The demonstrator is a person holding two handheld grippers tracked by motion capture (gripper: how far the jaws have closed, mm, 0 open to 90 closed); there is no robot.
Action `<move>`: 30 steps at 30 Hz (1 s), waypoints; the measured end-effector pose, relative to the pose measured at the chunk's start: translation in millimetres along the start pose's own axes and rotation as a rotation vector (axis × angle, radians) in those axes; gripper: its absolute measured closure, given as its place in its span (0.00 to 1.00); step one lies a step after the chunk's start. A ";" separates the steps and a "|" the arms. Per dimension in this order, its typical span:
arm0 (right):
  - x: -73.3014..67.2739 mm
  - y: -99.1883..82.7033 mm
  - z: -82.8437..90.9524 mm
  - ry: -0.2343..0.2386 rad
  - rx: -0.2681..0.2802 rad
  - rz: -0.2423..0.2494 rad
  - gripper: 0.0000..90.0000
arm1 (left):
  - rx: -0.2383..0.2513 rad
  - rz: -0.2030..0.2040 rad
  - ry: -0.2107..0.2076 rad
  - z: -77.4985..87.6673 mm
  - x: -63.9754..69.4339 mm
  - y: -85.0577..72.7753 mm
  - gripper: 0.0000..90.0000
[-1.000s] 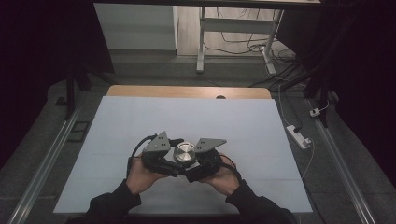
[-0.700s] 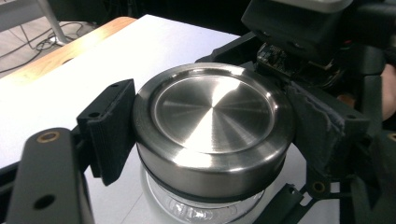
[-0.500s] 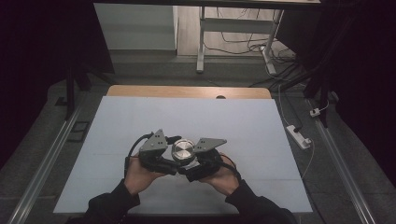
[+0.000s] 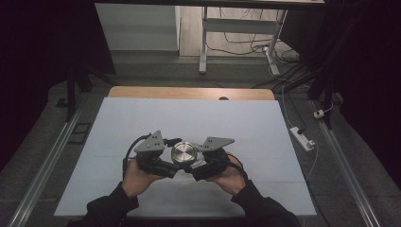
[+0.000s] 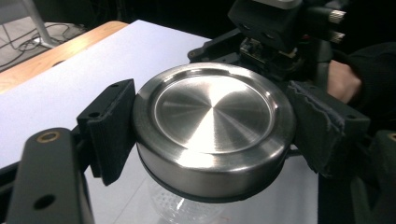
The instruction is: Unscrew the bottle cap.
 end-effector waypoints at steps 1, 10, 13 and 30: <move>0.6 -0.2 0.1 0.000 0.000 0.003 0.16 | -0.001 -0.003 -0.003 0.4 0.4 -0.4 0.23; 5.1 -1.9 1.3 -0.017 -0.004 -0.007 0.16 | -0.011 -0.005 -0.017 1.6 2.9 -5.0 0.23; 6.2 -2.6 1.0 -0.019 -0.005 -0.012 0.16 | -0.009 -0.004 -0.020 1.8 3.0 -6.1 0.23; 13.5 -2.6 1.6 -0.057 -0.011 -0.020 0.16 | -0.012 -0.017 -0.041 2.7 10.6 -8.4 0.23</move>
Point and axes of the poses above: each handheld gripper's, and its own axes: z roughly backward along the jaws, y roughly out of its top, x roughly to its right, the point moved 2 cm from there along -z, roughly forward along the jaws, and after that the axes turned 9 degrees about z, right-handed, at the moved point
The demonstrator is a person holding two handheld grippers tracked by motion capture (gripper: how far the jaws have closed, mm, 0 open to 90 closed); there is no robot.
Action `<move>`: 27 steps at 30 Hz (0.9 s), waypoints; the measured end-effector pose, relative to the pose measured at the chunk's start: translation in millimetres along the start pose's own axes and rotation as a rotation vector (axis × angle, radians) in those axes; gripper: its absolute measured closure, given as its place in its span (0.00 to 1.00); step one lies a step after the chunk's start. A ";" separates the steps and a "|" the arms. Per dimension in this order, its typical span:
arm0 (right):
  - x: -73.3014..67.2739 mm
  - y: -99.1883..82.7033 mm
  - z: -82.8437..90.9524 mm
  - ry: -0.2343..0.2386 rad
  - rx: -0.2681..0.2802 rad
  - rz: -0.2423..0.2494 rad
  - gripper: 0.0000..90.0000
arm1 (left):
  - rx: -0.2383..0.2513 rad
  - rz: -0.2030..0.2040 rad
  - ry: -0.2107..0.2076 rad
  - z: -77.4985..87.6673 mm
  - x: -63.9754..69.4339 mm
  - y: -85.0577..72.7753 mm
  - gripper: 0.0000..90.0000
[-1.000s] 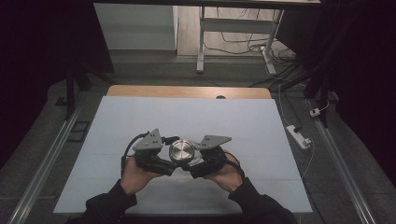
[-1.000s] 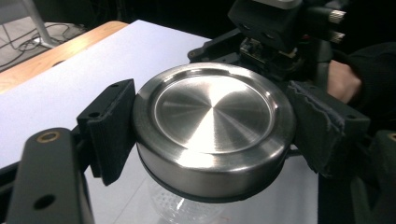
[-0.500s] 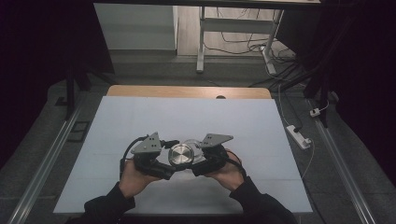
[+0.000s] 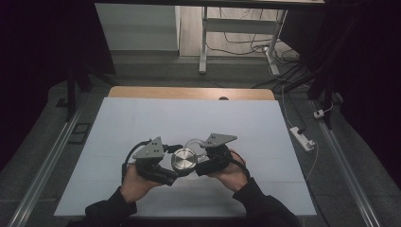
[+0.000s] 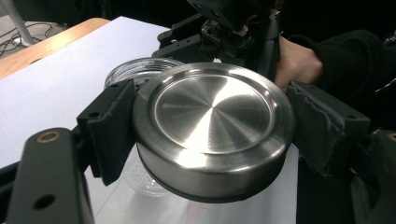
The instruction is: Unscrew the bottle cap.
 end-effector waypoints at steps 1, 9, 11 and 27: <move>0.0 0.0 0.0 0.000 0.000 0.000 0.16 | 0.002 0.000 0.000 0.4 0.4 0.1 0.23; 8.3 2.3 2.7 -0.029 0.014 -0.009 0.16 | 0.002 0.007 -0.001 3.5 2.6 -2.2 0.23; 11.8 1.9 3.2 -0.037 0.016 -0.013 0.16 | -0.001 0.007 0.003 4.7 3.1 -3.3 0.23; 21.9 1.1 -0.1 -0.052 0.013 -0.020 0.16 | 0.021 0.031 0.020 16.9 -0.6 -7.8 0.23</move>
Point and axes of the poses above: each handheld gripper's, and its own axes: z roughly backward along the jaws, y roughly out of its top, x roughly to its right, the point moved 2 cm from there along -z, roughly forward along the jaws, and after that the axes turned 9 degrees about z, right-handed, at the moved point
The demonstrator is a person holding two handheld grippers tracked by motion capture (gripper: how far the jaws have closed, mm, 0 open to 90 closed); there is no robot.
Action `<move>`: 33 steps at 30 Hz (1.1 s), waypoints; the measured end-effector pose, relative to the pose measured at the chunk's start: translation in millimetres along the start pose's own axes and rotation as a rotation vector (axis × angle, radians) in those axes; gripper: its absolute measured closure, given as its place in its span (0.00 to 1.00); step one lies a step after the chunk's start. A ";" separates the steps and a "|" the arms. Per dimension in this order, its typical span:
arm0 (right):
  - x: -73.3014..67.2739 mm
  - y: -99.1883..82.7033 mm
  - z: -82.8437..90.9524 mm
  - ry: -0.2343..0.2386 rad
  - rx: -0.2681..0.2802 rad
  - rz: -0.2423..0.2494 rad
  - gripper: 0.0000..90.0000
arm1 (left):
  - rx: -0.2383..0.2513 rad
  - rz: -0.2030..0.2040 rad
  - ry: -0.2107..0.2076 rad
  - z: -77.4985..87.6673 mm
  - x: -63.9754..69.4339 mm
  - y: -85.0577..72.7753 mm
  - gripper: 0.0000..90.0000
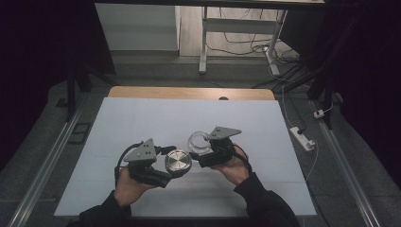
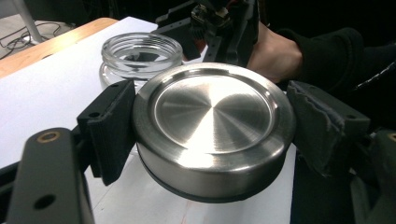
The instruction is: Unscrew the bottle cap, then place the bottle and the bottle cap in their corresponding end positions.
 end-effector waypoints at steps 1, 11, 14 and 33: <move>-0.1 0.3 -0.7 0.000 0.001 0.000 0.16 | 0.001 0.002 0.003 0.8 -0.4 -0.2 0.23; 4.5 2.7 -8.3 -0.005 -0.002 0.005 0.16 | 0.007 0.002 0.000 9.8 2.5 -4.0 0.23; 7.8 4.1 -11.0 -0.010 -0.002 0.002 0.16 | 0.002 0.006 0.001 10.0 3.7 -8.1 0.23; 34.5 5.2 -31.0 -0.048 -0.015 -0.012 0.16 | -0.018 0.016 -0.021 -5.6 2.6 -20.9 0.23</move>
Point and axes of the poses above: each handheld gripper's, and its own axes: z roughly backward along the jaws, y roughly out of its top, x roughly to its right, the point moved 2 cm from there along -z, roughly forward along the jaws, and after that the axes turned 9 degrees about z, right-handed, at the moved point
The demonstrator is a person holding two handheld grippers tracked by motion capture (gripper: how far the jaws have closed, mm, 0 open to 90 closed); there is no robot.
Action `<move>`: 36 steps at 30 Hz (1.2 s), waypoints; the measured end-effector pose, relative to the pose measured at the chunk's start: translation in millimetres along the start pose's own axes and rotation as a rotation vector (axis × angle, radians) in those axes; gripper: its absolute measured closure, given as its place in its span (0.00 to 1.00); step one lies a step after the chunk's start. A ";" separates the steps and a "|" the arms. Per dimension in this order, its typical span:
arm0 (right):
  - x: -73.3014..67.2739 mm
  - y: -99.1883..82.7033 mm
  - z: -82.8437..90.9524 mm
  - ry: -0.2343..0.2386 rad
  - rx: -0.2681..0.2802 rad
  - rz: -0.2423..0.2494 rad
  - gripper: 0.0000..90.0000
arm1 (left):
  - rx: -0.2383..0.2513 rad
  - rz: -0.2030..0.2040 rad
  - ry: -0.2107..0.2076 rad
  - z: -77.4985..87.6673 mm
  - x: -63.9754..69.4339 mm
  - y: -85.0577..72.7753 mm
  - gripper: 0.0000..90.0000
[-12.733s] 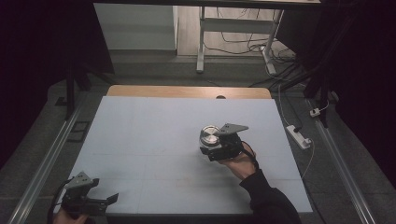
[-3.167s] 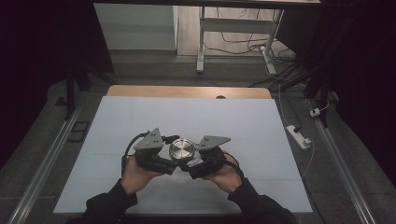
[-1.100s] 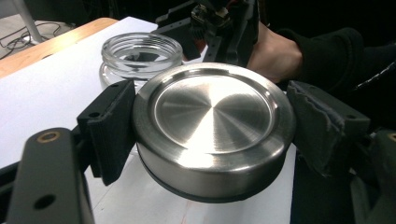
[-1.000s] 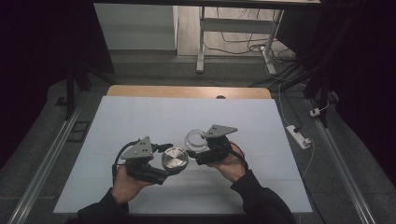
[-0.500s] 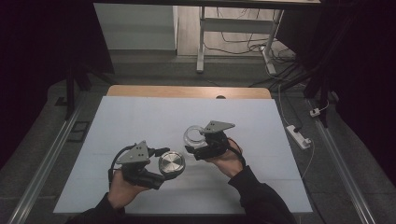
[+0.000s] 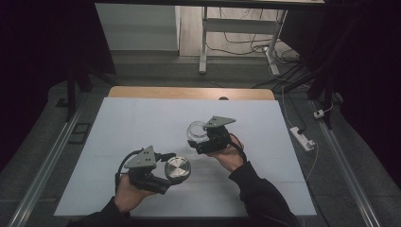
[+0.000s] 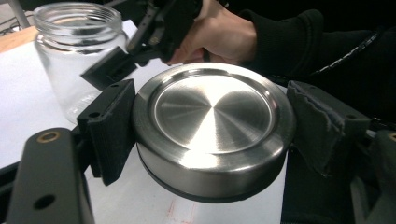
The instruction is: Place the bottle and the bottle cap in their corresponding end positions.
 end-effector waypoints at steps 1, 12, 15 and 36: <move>0.0 0.0 0.0 0.000 0.000 0.000 0.16 | 0.000 -0.001 0.002 -1.2 -0.3 -0.7 0.23; 10.3 3.9 -16.1 -0.010 -0.004 0.000 0.16 | -0.016 -0.005 0.006 -16.8 -6.3 -9.9 0.23; 10.7 5.6 -18.3 -0.009 -0.001 -0.001 0.16 | -0.022 -0.005 0.008 -22.1 -7.9 -12.6 0.23; 21.8 7.1 -47.9 -0.024 -0.016 0.007 0.16 | -0.114 -0.021 0.051 -63.1 -22.2 -30.4 0.23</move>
Point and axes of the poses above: each handheld gripper's, and its own axes: z roughly backward along the jaws, y roughly out of its top, x roughly to its right, the point moved 2 cm from there along -z, roughly forward along the jaws, and after that the axes turned 9 degrees about z, right-handed, at the moved point
